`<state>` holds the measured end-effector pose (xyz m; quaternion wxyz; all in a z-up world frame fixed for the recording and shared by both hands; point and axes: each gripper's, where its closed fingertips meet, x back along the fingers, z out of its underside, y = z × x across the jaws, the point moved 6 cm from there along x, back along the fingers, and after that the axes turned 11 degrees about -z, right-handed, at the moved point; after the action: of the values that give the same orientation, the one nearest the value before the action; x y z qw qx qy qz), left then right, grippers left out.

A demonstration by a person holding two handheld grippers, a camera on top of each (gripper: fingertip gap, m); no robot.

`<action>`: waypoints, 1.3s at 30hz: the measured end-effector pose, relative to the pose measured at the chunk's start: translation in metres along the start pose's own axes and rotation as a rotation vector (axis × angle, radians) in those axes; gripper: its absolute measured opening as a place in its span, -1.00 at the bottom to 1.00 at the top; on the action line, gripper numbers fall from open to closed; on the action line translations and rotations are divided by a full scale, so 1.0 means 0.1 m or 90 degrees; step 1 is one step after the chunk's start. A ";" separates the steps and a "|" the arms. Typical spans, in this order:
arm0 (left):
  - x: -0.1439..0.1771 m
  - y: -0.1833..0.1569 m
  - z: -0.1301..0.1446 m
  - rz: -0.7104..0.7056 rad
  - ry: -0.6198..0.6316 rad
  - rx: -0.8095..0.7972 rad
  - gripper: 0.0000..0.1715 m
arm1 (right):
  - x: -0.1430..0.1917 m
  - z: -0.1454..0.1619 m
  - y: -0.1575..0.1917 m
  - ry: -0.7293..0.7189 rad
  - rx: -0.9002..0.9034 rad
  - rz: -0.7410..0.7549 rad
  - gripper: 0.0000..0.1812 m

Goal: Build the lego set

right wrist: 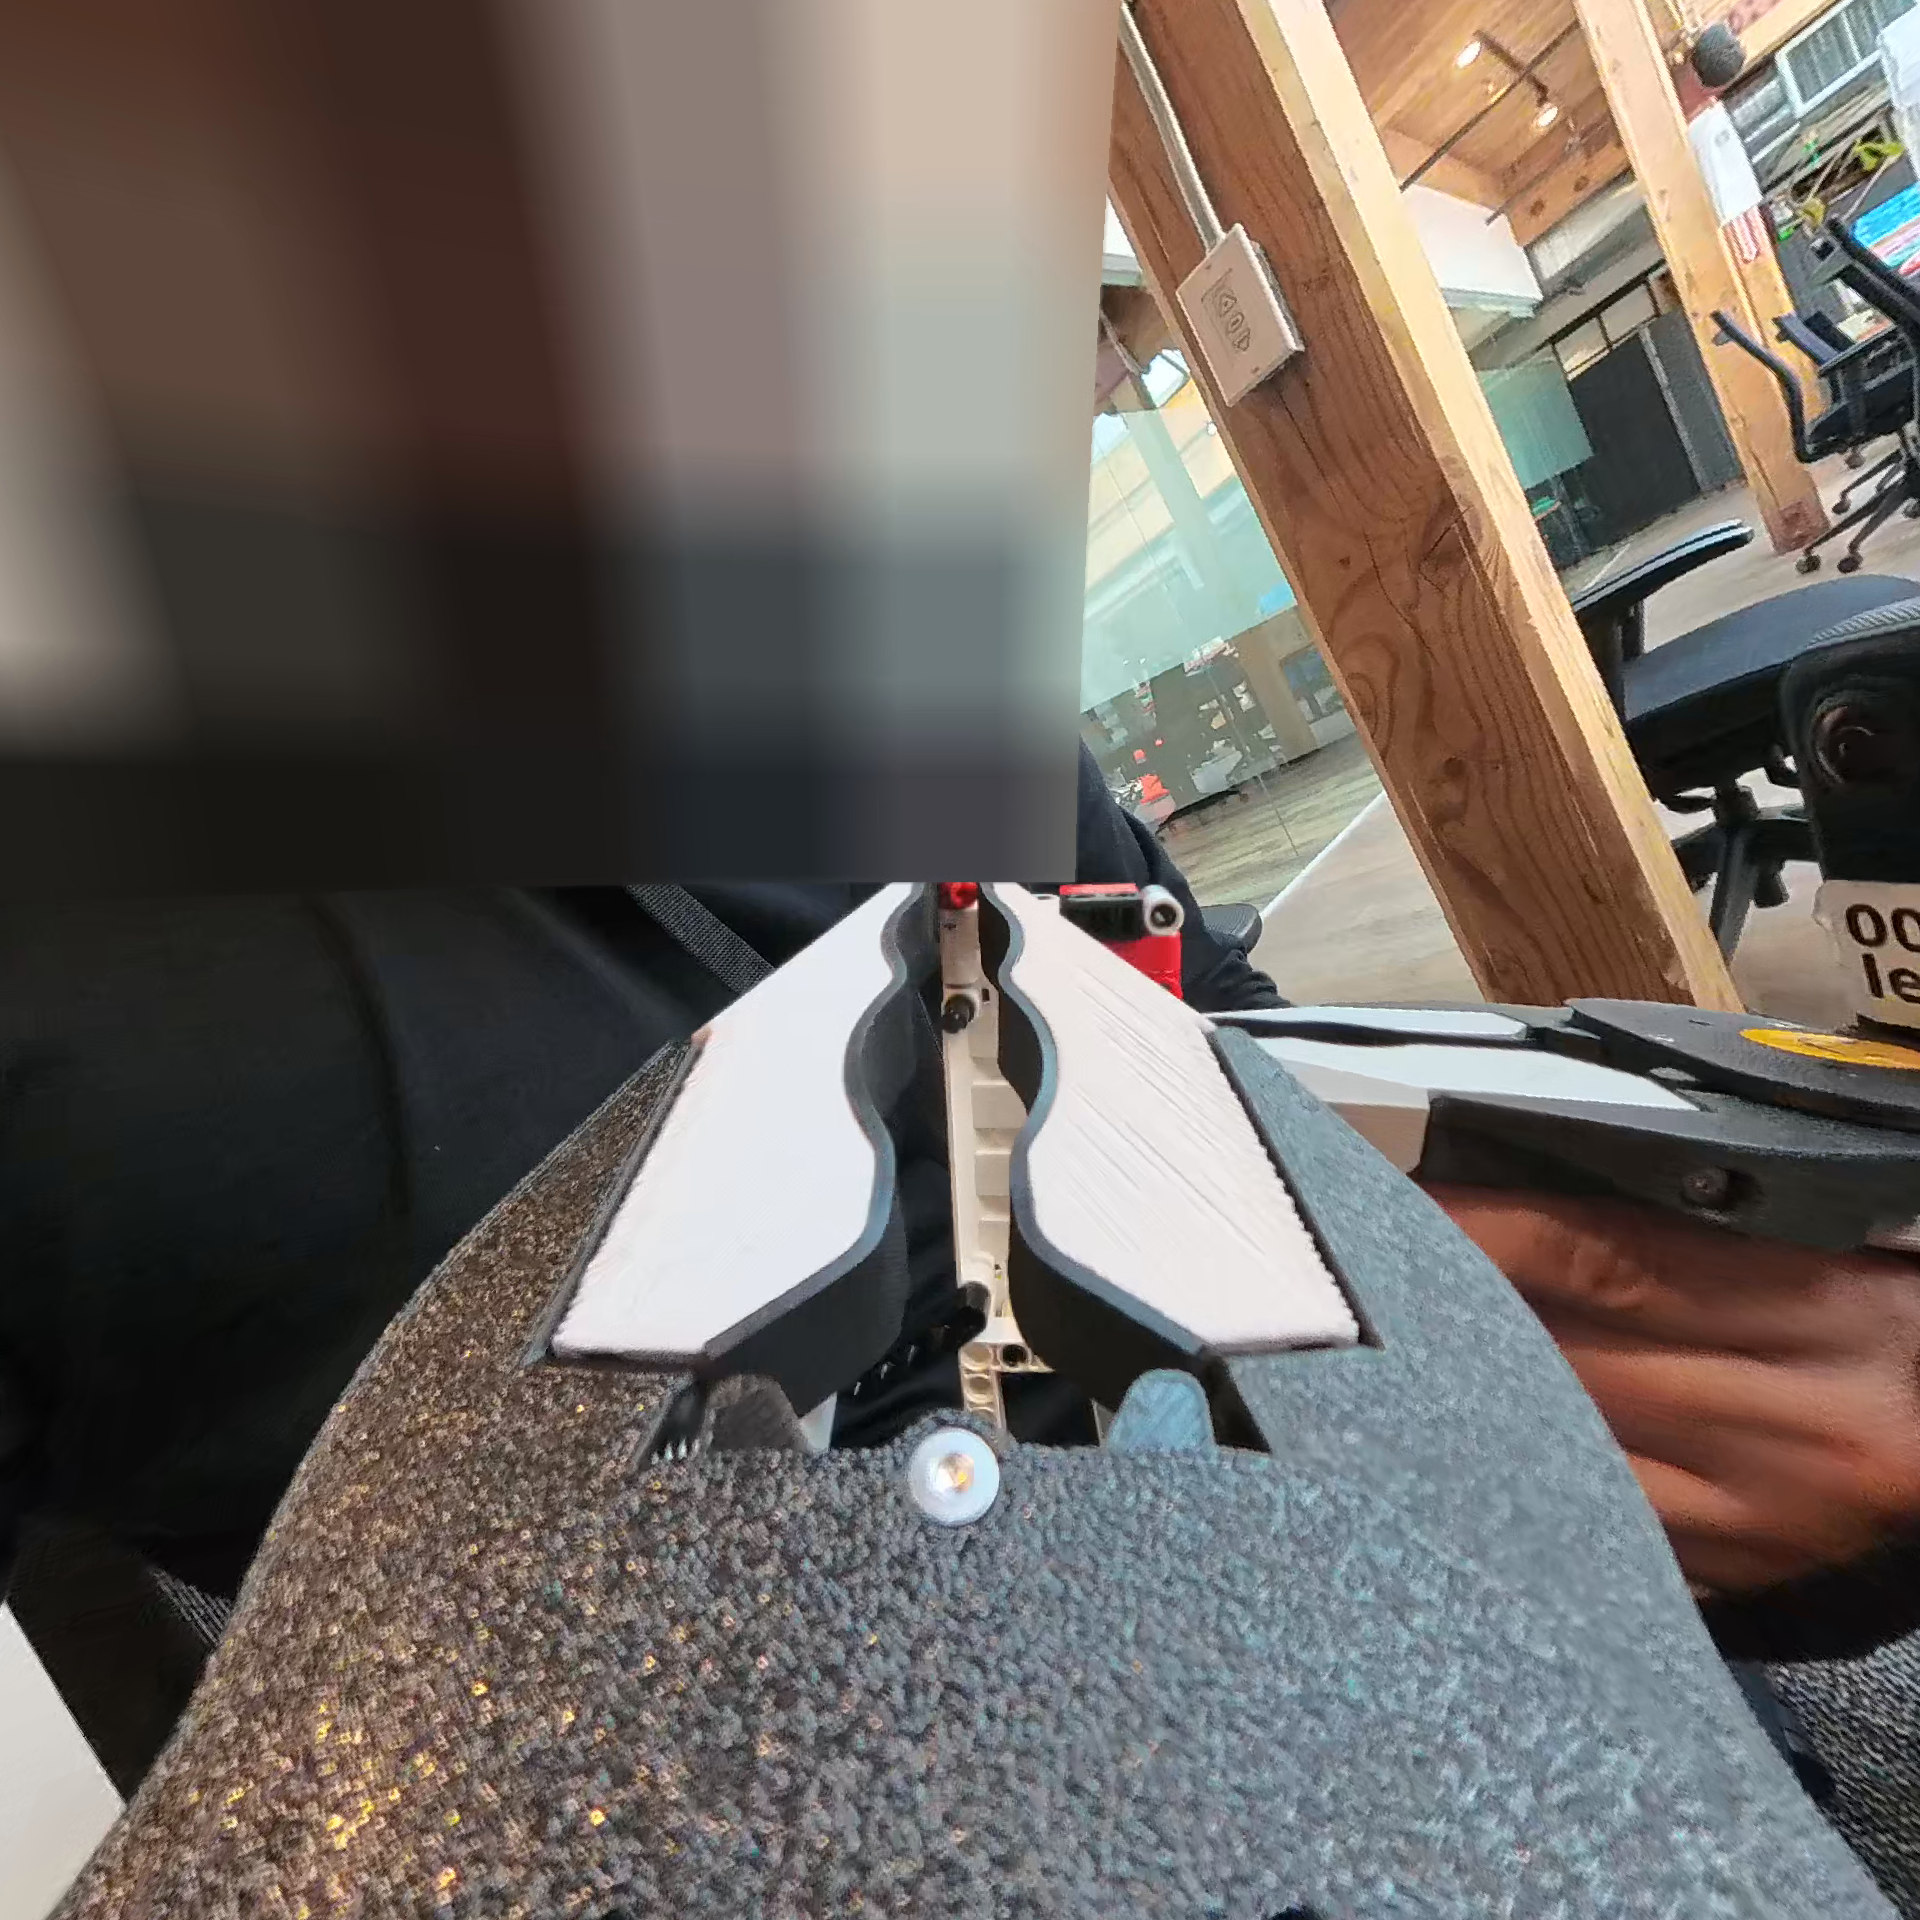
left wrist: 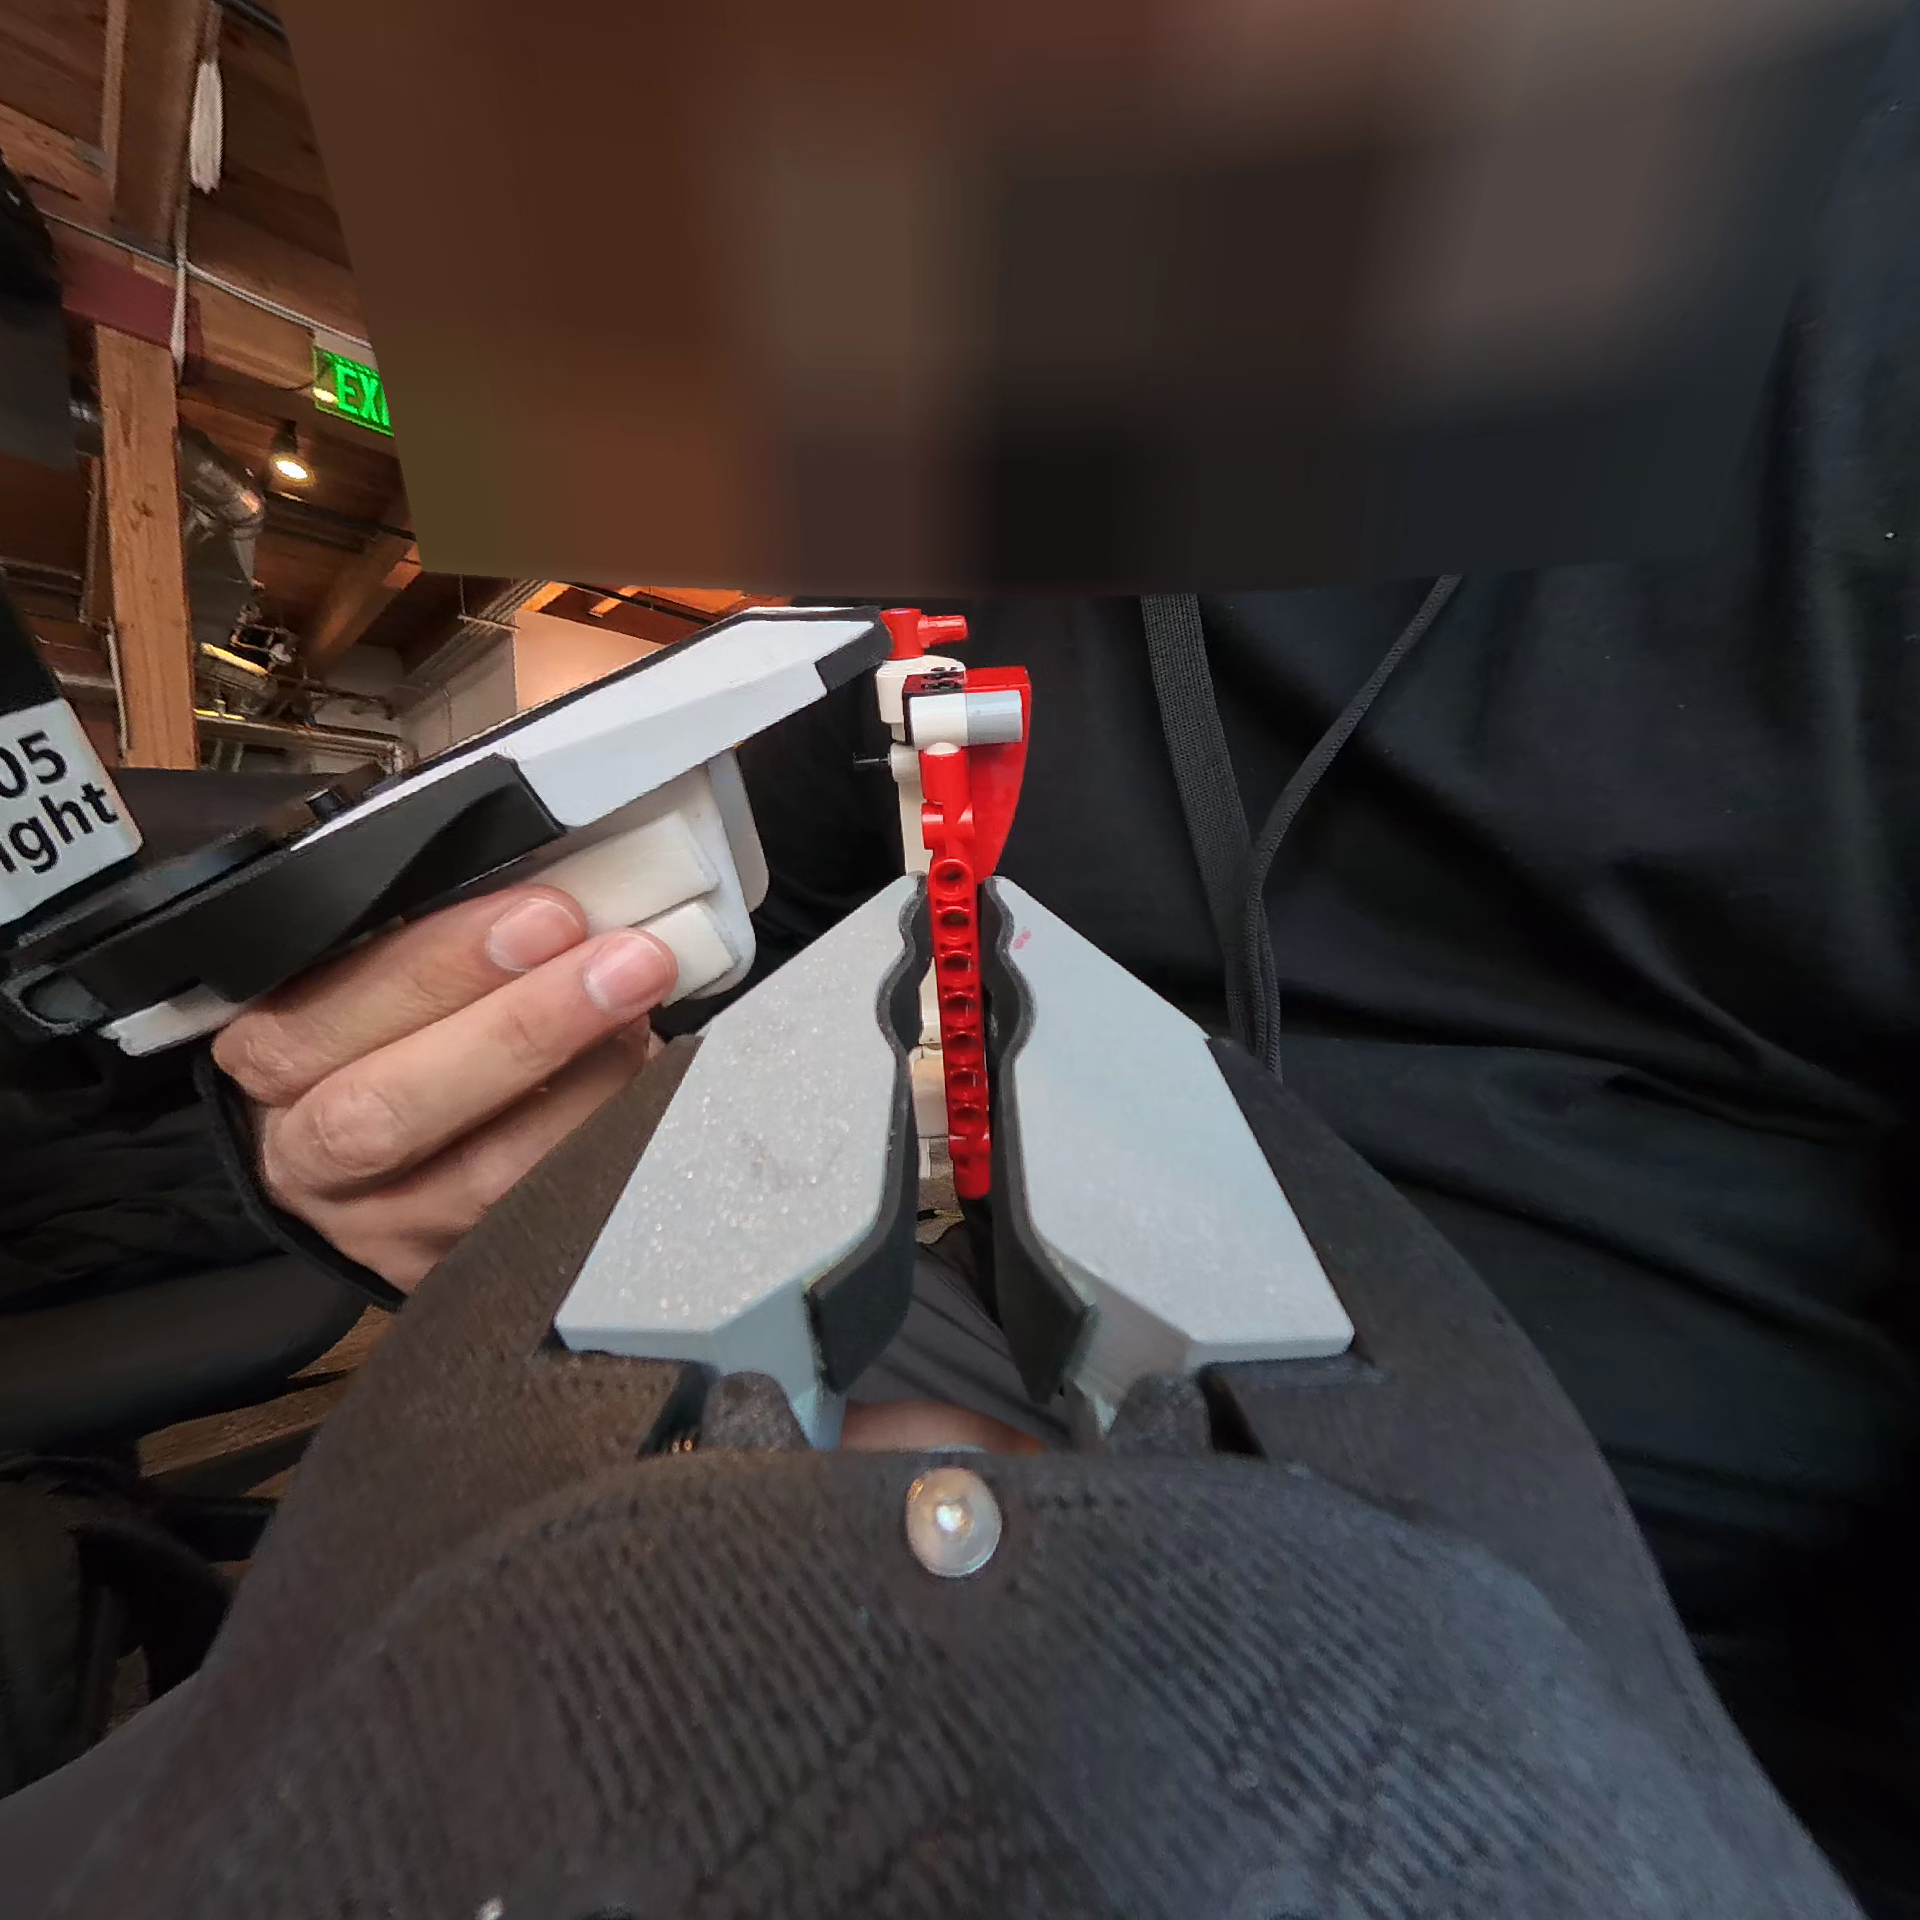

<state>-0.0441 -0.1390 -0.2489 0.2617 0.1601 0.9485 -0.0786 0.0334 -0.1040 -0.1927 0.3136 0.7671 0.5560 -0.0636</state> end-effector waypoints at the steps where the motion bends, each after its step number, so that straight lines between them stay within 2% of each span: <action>1: 0.00 0.00 0.00 -0.002 0.000 -0.001 -0.94 | 0.00 0.00 0.00 -0.001 0.001 0.001 -0.94; 10: 0.01 -0.01 -0.01 0.000 -0.010 0.001 -0.94 | -0.01 -0.01 -0.01 -0.006 0.012 0.011 -0.97; 18: 0.03 -0.01 -0.02 -0.001 -0.013 -0.007 -0.94 | -0.06 -0.03 0.02 0.041 0.132 0.088 -0.99; 35: 0.04 -0.07 -0.02 0.017 -0.005 -0.016 -0.94 | -0.15 0.02 0.00 0.041 0.123 0.089 -0.98; 39: 0.13 -0.03 -0.05 -0.015 -0.019 -0.018 -0.94 | -0.07 -0.06 -0.04 0.049 0.125 0.145 -0.97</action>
<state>-0.0581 -0.1375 -0.2512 0.2768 0.1439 0.9475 -0.0704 0.0253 -0.1056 -0.1863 0.2204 0.8541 0.4681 -0.0524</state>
